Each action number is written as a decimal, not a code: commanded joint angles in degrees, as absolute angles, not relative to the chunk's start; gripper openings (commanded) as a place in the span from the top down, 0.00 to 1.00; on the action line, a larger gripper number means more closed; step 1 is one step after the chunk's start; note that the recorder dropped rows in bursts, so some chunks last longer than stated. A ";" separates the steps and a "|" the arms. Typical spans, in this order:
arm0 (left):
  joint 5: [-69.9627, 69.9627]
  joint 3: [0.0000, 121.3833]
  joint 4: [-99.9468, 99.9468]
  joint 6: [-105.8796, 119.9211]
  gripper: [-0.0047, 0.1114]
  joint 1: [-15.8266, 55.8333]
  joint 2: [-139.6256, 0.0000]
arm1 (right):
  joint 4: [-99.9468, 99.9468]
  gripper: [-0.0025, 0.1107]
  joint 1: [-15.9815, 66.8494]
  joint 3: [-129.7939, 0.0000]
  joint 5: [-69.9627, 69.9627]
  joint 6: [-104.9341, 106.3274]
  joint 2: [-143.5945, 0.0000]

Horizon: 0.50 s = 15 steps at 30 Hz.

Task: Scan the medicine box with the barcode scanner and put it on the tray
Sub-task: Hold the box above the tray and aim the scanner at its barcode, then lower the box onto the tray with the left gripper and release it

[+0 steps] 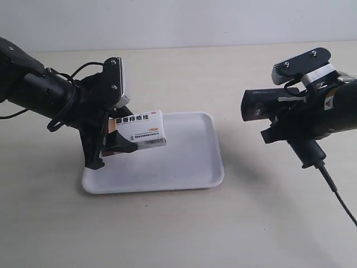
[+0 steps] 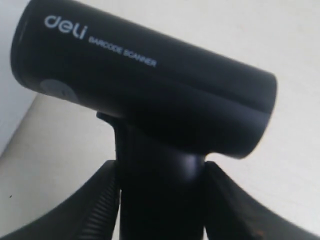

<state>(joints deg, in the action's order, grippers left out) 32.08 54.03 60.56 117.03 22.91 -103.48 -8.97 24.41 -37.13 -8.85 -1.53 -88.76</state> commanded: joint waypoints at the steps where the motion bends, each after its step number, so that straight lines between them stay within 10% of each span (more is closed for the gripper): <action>1: 32.80 55.45 63.22 117.18 0.96 23.27 -107.37 | -9.03 0.98 22.86 -40.52 -5.68 -3.19 -97.77; 9: 29.06 55.93 67.36 117.18 0.94 23.39 -111.92 | -6.73 0.92 22.99 -41.78 -2.87 -3.19 -104.71; 15: 28.59 55.93 68.38 116.20 0.54 23.39 -112.66 | -6.01 0.58 22.99 -41.78 -2.87 -3.19 -104.71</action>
<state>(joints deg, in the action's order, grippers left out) 28.82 55.54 66.76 117.14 23.02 -112.62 -6.05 23.19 -41.44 -2.98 -3.21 -104.22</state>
